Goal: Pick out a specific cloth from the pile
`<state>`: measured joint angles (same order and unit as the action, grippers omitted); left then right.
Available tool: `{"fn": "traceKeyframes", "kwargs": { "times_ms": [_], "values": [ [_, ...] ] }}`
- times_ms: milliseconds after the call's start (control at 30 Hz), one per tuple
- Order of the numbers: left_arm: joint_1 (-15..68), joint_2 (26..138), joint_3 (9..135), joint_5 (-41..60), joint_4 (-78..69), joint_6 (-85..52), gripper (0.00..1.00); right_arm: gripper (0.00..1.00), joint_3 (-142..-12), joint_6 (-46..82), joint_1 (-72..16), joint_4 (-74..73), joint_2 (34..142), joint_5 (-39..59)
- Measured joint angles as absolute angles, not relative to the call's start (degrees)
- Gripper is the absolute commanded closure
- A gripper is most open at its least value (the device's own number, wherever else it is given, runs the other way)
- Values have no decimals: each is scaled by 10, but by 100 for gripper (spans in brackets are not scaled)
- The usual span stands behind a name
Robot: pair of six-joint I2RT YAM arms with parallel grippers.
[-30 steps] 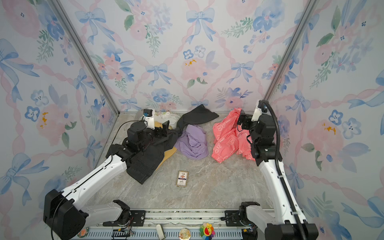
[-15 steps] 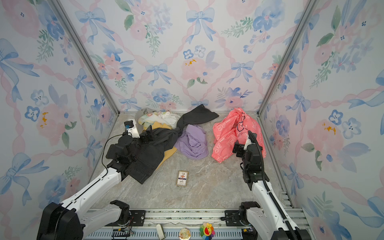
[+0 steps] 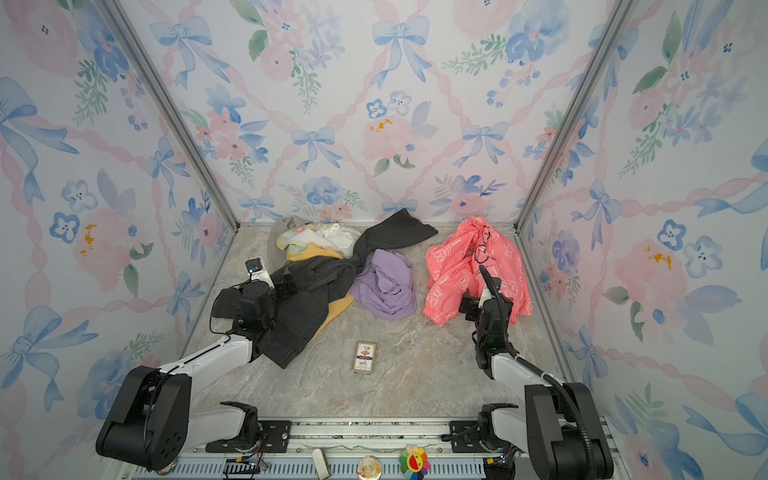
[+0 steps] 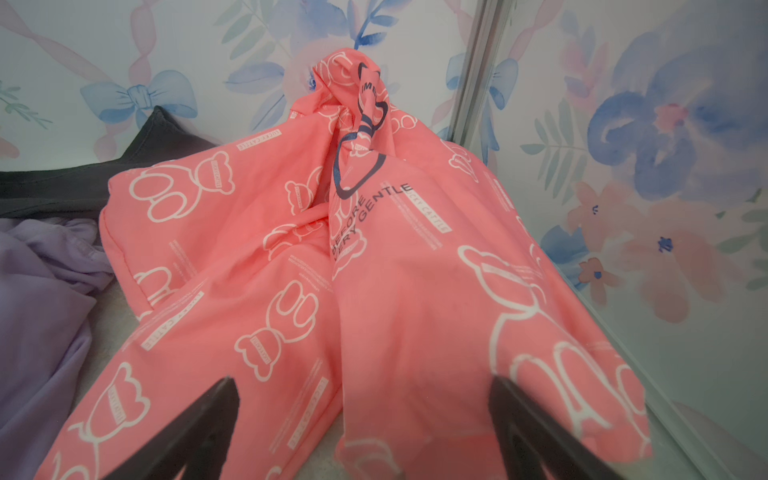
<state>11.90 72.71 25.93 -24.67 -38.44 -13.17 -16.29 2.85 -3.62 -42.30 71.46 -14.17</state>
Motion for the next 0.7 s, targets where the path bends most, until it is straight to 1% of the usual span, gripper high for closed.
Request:
{"fn": "traceKeyframes", "kwargs": {
  "times_ms": [200,367,533,700],
  "values": [
    [119,747,221,-242,-449,-102,2,3,-146,17,-36,-535,805,-140],
    [119,758,201,-243,-482,-83,2,3,-145,12,-39,-597,835,-138],
    [116,762,167,-244,-533,-75,2,3,-140,10,-39,-654,890,-137],
    [111,793,148,-247,-586,-73,2,3,-136,10,-38,-668,896,-137]
  ]
}}
